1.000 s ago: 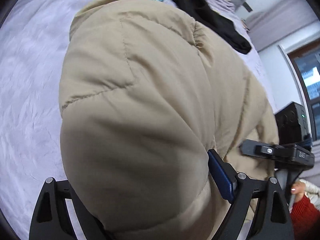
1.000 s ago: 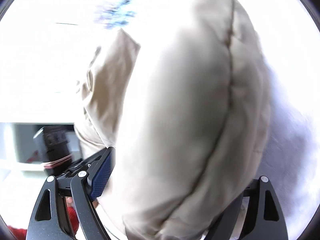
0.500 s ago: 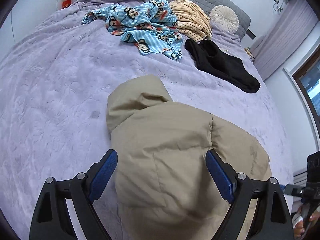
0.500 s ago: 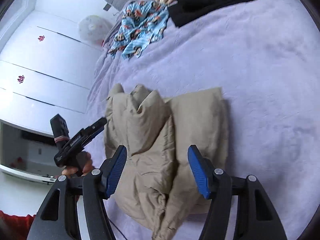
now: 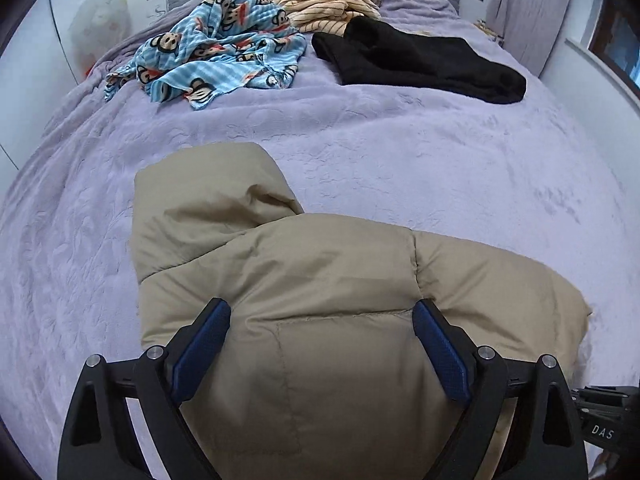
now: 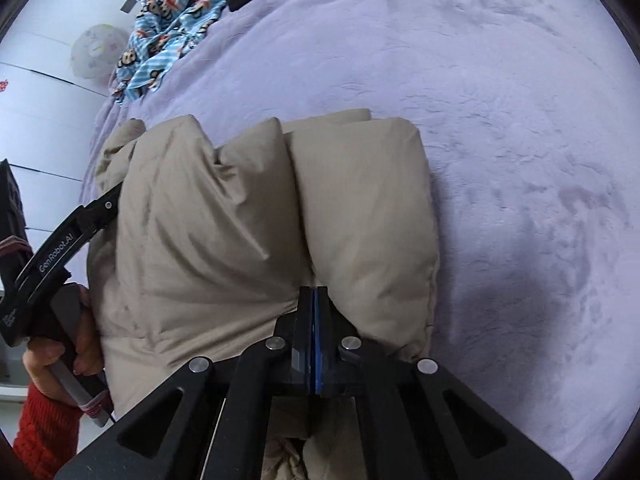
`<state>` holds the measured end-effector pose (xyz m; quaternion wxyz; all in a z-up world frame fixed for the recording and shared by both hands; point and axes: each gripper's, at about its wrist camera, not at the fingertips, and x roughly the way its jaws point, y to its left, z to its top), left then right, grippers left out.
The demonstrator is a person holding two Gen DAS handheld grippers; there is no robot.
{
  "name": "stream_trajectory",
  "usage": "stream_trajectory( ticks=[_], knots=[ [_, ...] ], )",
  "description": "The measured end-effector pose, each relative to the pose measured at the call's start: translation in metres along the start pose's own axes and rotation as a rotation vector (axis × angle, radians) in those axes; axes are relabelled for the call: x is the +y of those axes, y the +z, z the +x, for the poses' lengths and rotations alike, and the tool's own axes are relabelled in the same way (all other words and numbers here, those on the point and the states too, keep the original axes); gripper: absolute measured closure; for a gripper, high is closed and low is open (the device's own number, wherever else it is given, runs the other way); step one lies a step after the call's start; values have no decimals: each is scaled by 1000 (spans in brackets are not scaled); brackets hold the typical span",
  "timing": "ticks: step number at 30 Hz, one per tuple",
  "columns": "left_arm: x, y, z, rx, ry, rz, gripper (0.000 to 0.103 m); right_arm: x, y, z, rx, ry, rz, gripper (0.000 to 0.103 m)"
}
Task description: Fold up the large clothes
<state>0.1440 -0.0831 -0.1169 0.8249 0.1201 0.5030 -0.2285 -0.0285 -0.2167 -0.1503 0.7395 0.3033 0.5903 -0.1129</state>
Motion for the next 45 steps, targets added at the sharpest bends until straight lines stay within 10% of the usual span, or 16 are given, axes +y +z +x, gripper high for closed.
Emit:
stream_trajectory(
  ticks=[11,17,26,32,45],
  knots=[
    [7,-3,-1,5,19,-6,10,30,-22,-75,-127,47,-64,103],
    [18,-5,-41,-32,47,-30,10,65,-57,-57,-28,2,-214,103],
    [58,-97,-91,43,93,-54,10,59,-64,-45,-7,-12,-174,103],
    [65,-113,-78,60,66,-120,7,88,-15,-72,-163,-9,-246,99],
    [61,-106,-70,112,53,-145,7,79,41,10,-23,-80,-173,103]
  ],
)
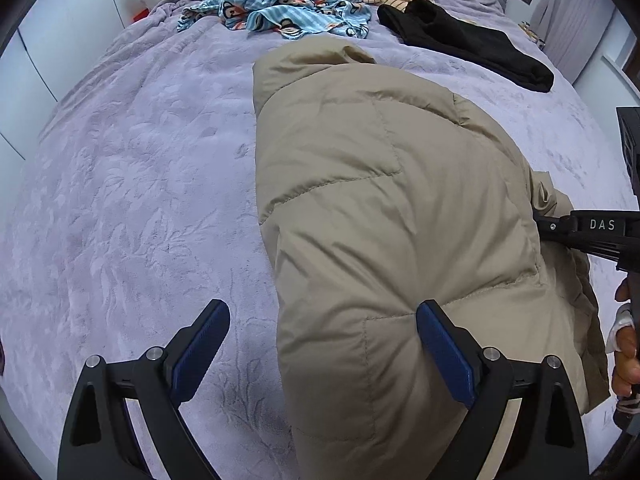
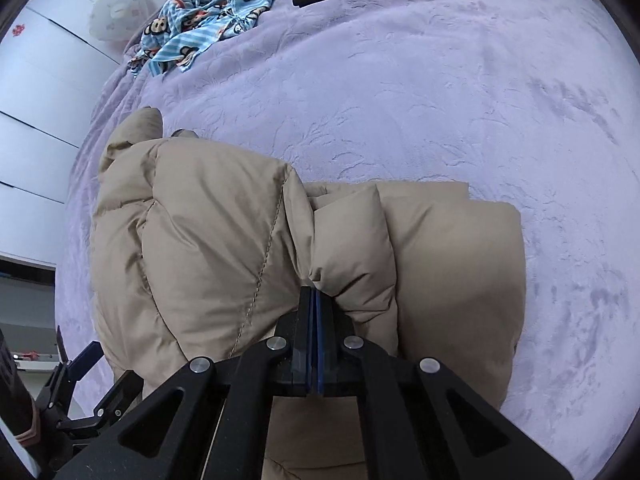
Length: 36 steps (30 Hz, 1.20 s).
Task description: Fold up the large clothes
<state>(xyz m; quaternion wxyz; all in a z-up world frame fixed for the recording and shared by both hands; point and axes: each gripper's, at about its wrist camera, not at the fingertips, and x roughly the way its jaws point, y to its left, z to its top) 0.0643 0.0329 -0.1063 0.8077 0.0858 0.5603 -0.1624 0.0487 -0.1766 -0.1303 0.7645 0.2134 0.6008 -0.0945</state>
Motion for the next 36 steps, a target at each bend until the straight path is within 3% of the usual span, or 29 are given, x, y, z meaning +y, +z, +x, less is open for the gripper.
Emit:
stream_trajectory(
  ticks=[4,13,17,20,21,25,32,36],
  knots=[
    [-1,-1,-9,21,9,10,7,5,-11,-18,8,-10,-7,100],
    [3,-22,-27,72,-8,5,7,23,-88,-61,4,-32,-73,100],
    [6,-36,-41,73,-16,9,7,20,-117,-61,51,-28,-44,100],
    [8,-44,-50,98,2,26,6,15,-131,-68,55,-26,5,100],
    [9,-47,-52,104,3,29,0,14,-134,-70,54,-23,22,100],
    [15,-55,-64,108,-18,35,0,13,-146,-81,41,-42,57,100],
    [16,-63,-93,32,79,138,0,18,-163,-95,31,-68,106,100],
    [21,-64,-106,23,74,138,0,25,-168,-103,36,-59,123,99]
  ],
)
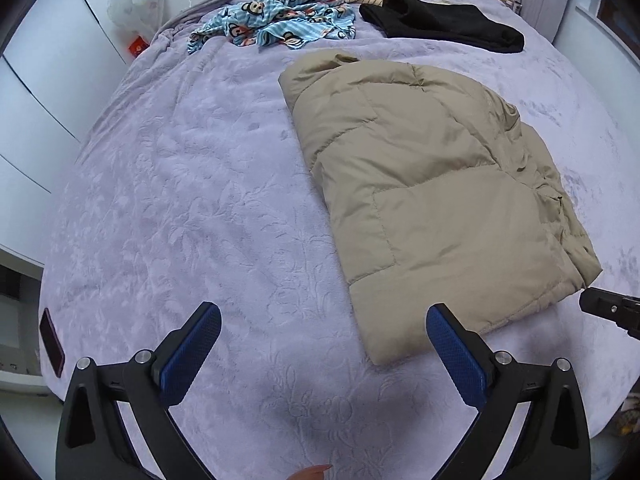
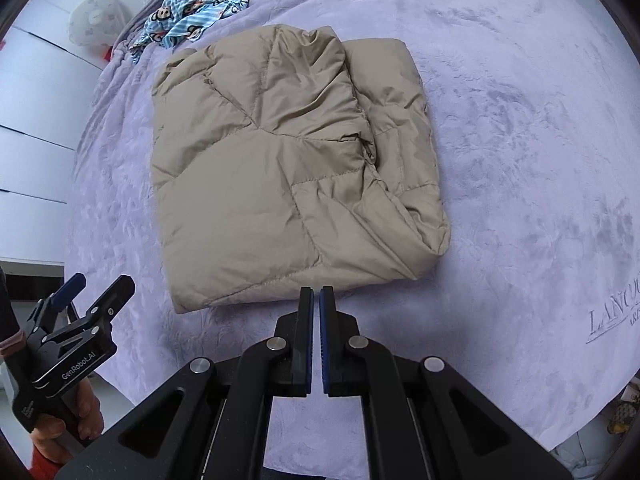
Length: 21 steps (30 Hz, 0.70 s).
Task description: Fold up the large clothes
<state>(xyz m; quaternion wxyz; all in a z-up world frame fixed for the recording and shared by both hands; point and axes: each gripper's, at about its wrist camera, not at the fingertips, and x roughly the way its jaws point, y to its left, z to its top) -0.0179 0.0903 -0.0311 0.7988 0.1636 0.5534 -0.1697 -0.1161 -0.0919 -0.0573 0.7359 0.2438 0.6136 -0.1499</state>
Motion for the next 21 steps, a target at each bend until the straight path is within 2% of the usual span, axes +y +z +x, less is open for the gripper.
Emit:
stream_trajectory(
  ticks=[4,6,7,8,10,17,21],
  knots=[
    [3,0,-11,4,-22,-36,0,13,-1,-12,-18,-12,-37,98],
    [1,-1,-17,2,-13,-50,0,18,0,-17,-30,-23,-59,72],
    [-1,-1,-20,-3,-17,-58,0,20,2,-22,-43,-33,-75,38],
    [-3,-2,-24,-3,-34,-67,0,21,3,-27,-61,-40,-91,23],
    [-6,-3,-33,-3,-47,-85,0,27,3,-40,-109,-59,-140,23],
    [-21,-8,-78,-67,-14,-133,0,32,1,-72,-160,-83,-233,19],
    [-26,-9,-100,-91,-18,-166,0,27,-3,-92,-204,-53,-216,17]
  ],
)
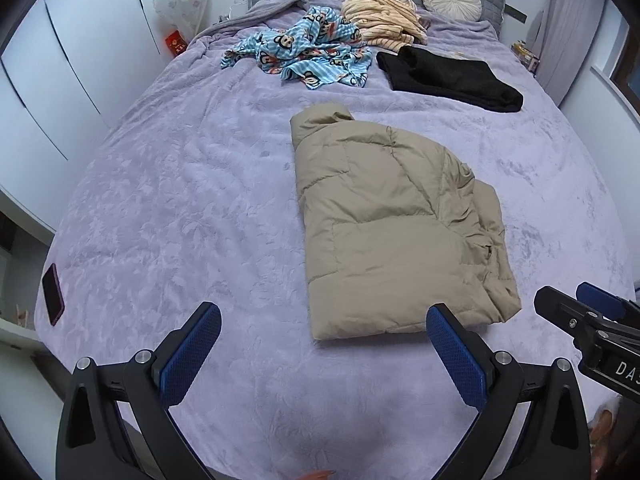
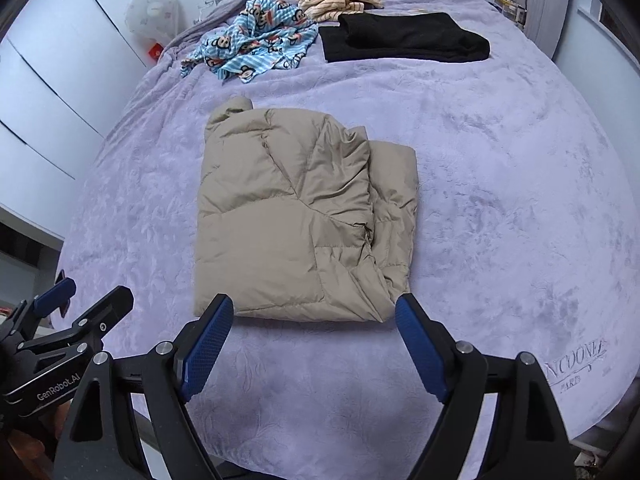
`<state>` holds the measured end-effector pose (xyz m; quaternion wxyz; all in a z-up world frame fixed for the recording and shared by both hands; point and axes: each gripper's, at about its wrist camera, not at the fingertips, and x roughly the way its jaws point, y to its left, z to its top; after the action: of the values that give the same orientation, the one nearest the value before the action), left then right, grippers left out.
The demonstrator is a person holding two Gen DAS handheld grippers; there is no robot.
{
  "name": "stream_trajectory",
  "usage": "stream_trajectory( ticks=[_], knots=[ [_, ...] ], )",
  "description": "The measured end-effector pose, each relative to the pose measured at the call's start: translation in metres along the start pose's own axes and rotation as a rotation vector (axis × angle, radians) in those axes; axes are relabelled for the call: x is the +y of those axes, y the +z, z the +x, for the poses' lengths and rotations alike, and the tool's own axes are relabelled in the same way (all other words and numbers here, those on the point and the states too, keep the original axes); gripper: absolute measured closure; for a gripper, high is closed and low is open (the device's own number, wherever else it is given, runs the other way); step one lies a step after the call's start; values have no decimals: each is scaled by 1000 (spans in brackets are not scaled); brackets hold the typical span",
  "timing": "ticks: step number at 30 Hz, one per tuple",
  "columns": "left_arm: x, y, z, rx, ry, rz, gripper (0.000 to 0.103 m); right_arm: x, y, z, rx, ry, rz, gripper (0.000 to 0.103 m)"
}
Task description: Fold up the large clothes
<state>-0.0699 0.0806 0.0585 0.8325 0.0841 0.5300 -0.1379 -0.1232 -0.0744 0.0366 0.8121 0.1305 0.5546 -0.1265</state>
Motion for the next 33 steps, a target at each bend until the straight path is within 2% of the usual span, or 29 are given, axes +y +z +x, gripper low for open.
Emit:
stream_trajectory(
  ticks=[7,22,33],
  knots=[
    [-12,-4,-29,-45,24,20,0,-5,-1,-36,-98,-34,8,16],
    [-10,-4,-62,-107,31,1,0,-2,-6,-68,-152,-99,-36,16],
    [-6,-5,-67,-113,30,-16,0,3,-2,-75,-167,-83,-50,16]
  ],
)
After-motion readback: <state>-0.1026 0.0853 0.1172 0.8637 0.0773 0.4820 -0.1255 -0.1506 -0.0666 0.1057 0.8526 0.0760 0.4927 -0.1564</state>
